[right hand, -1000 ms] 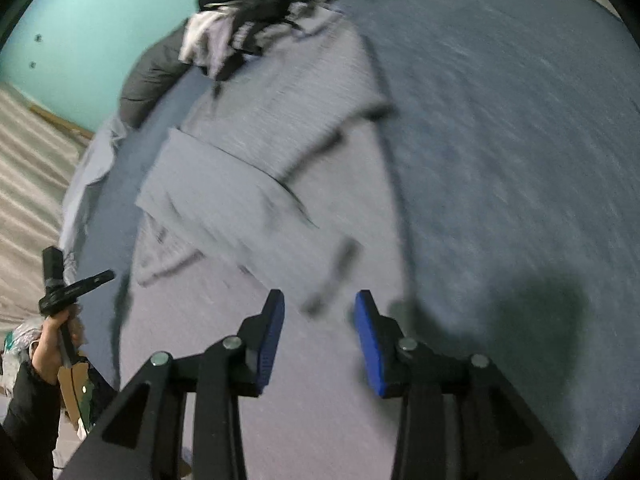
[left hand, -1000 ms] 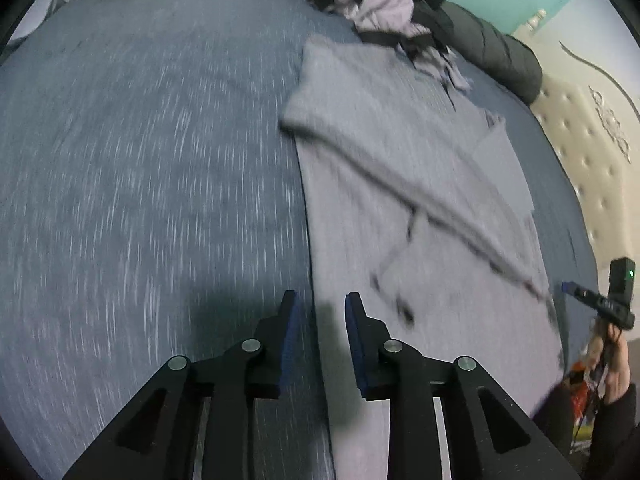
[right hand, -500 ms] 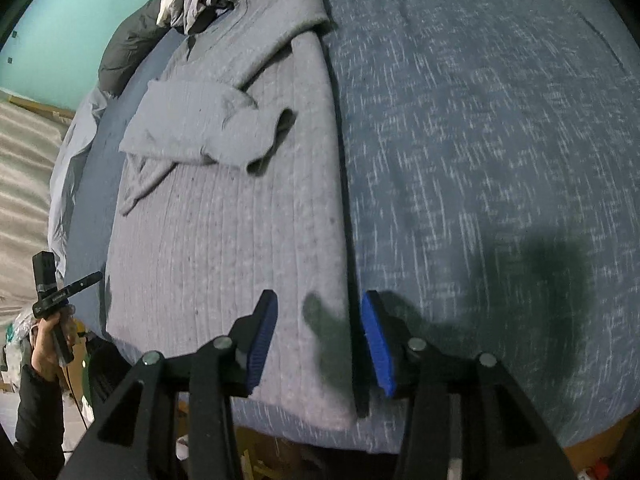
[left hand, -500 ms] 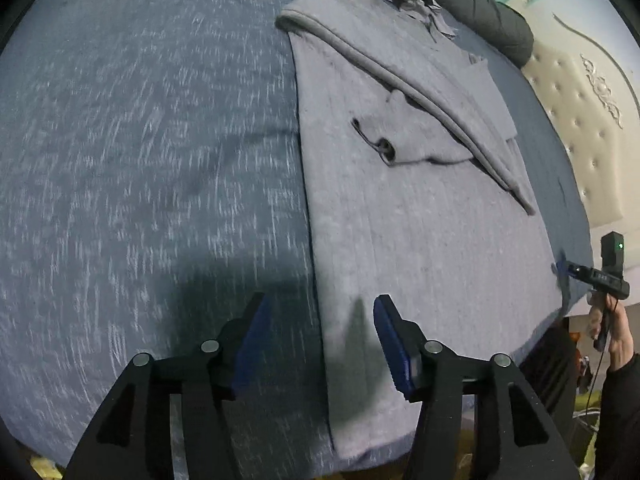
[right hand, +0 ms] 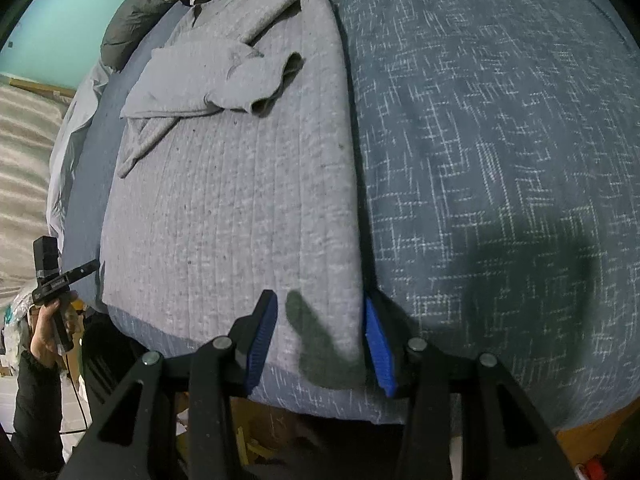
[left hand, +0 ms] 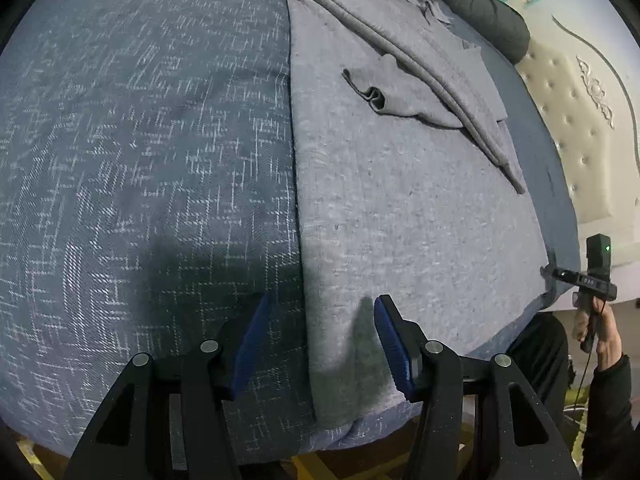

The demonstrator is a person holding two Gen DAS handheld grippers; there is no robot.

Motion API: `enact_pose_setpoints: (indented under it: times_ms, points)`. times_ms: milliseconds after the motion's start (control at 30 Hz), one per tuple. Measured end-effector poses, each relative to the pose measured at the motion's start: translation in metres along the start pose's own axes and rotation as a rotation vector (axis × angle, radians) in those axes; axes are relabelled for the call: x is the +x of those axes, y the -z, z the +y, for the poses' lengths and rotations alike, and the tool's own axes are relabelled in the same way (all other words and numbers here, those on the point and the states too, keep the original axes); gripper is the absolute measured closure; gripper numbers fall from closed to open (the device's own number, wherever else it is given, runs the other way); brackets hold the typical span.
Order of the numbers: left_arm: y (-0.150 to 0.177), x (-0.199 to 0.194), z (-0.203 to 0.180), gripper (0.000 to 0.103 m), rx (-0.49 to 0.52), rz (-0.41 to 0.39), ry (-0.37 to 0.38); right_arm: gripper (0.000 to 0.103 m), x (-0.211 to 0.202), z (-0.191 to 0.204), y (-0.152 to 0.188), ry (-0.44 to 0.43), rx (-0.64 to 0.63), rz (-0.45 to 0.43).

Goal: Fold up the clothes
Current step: 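Grasp the sweatshirt hem edge with both grippers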

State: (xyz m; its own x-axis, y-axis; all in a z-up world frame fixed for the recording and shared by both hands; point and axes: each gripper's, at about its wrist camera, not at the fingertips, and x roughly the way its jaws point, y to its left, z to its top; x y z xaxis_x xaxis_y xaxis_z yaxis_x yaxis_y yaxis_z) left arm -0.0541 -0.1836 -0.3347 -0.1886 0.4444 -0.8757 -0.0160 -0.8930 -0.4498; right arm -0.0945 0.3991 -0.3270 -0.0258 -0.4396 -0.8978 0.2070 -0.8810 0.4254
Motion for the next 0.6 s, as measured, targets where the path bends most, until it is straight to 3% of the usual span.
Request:
enact_pose_setpoints:
  times_ms: [533,600]
  points:
    - [0.025,0.01,-0.007,0.045,-0.011,0.062,0.078,0.059,0.012,0.01,0.002,-0.042,-0.032,0.013]
    - [0.026,0.012,-0.012,0.051,0.001,0.066,0.088,0.065,0.013,0.011,0.003,-0.049,-0.041,0.011]
